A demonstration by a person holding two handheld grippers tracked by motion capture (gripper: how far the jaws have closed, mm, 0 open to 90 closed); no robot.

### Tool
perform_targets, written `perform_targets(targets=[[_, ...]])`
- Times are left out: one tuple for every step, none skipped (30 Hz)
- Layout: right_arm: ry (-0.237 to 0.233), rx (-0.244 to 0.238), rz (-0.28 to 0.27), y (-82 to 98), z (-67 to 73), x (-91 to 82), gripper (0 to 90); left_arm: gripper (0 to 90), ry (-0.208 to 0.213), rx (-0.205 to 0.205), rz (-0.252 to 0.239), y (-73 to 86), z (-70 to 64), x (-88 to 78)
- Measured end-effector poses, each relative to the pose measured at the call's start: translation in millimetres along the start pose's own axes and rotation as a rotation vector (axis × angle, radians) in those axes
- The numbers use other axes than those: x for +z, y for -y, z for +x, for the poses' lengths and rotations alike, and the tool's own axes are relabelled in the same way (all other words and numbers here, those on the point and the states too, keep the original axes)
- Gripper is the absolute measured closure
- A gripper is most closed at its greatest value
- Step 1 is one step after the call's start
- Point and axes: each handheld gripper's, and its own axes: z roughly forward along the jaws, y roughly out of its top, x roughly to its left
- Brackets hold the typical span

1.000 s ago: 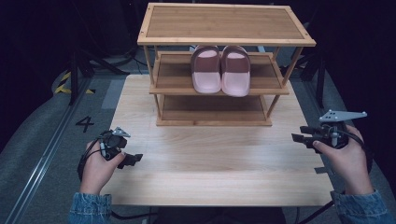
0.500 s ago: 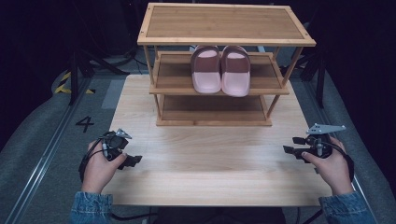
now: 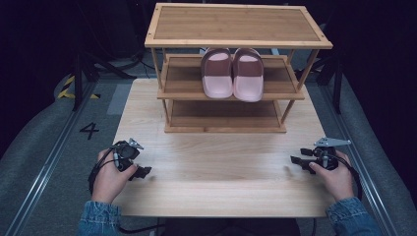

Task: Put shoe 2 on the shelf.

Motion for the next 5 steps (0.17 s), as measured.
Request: perform_targets(targets=[[0.0,0.0,0.0,0.0,0.0,0.0,37.5,17.7,0.0,0.0,0.0,0.0,0.0,0.0],[0.006,-0.004,-0.009,0.3,-0.8,1.0,37.1,17.7,-0.002,-0.005,-0.001,0.5,-0.7,0.8],[0.006,-0.009,-0.022,0.9,-1.9,2.4,37.1,17.7,-0.008,-0.007,-0.009,0.8,-1.6,2.1],[0.002,0.003,-0.012,1.9,-4.1,3.8,36.1,17.8,-0.011,-0.007,-0.021,0.6,-4.1,4.0],[0.002,0.003,-0.012,1.9,-4.1,3.8,36.1,17.8,-0.011,-0.007,-0.021,0.6,-4.1,4.0]])
